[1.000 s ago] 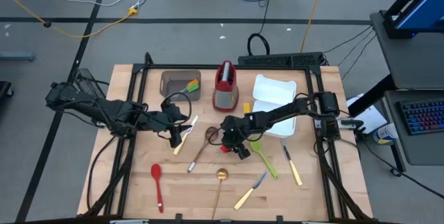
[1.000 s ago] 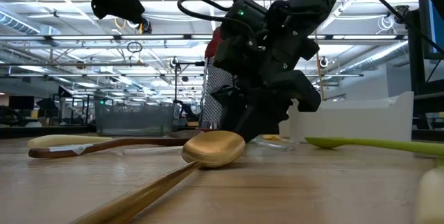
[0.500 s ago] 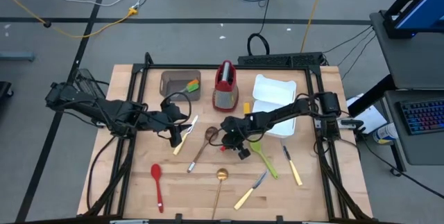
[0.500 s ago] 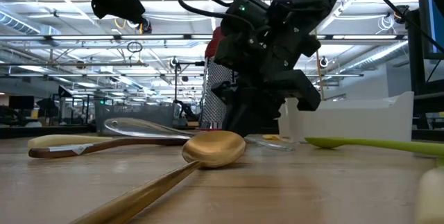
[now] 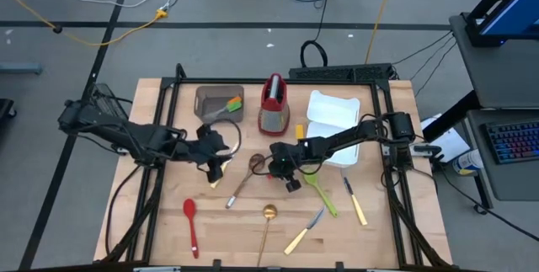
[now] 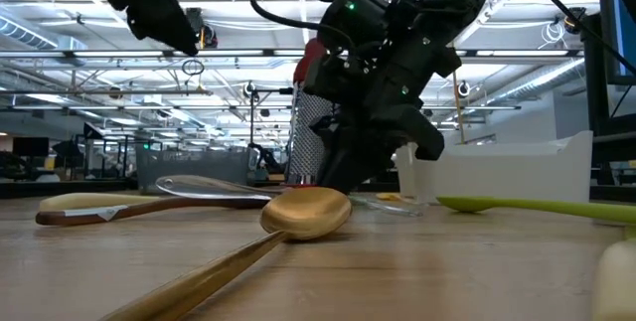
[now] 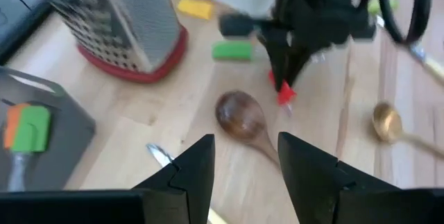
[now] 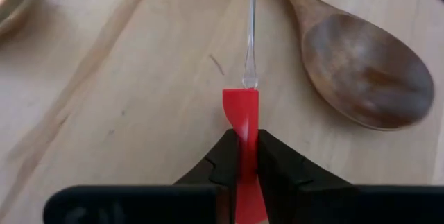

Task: Pick & Place Kitchen Items
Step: Put the red spatula into the black bin

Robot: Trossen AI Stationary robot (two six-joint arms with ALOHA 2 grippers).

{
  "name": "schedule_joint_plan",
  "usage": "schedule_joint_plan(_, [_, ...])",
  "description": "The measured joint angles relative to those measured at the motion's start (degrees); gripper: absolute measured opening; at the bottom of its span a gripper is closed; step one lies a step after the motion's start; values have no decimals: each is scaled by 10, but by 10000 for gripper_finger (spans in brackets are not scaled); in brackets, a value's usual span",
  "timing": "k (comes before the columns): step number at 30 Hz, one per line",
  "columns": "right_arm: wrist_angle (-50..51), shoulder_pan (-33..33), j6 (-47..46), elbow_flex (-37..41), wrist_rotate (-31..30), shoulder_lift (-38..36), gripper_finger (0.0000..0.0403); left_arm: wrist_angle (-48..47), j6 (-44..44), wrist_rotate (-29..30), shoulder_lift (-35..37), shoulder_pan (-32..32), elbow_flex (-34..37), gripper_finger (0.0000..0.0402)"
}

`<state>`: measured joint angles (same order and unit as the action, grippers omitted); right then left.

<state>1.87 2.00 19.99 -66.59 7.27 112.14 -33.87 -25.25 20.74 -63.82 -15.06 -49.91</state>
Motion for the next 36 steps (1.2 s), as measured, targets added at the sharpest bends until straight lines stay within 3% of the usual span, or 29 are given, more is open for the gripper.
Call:
schedule_joint_plan(3, [-3,0,0,0,-9,0,30,8,32,-13,-33,-1,0,161])
schedule_joint_plan(12, [-7,9,19,-1,-121,-10,30,57,25,-38,-149,-5,0,161])
schedule_joint_plan(25, [-50,11,29,-1,-121,-10,28,106,91,-12,-263,-2,0,161])
schedule_joint_plan(36, [-82,11,47,-1,-118,-10,32,102,72,-12,-269,11,0,160])
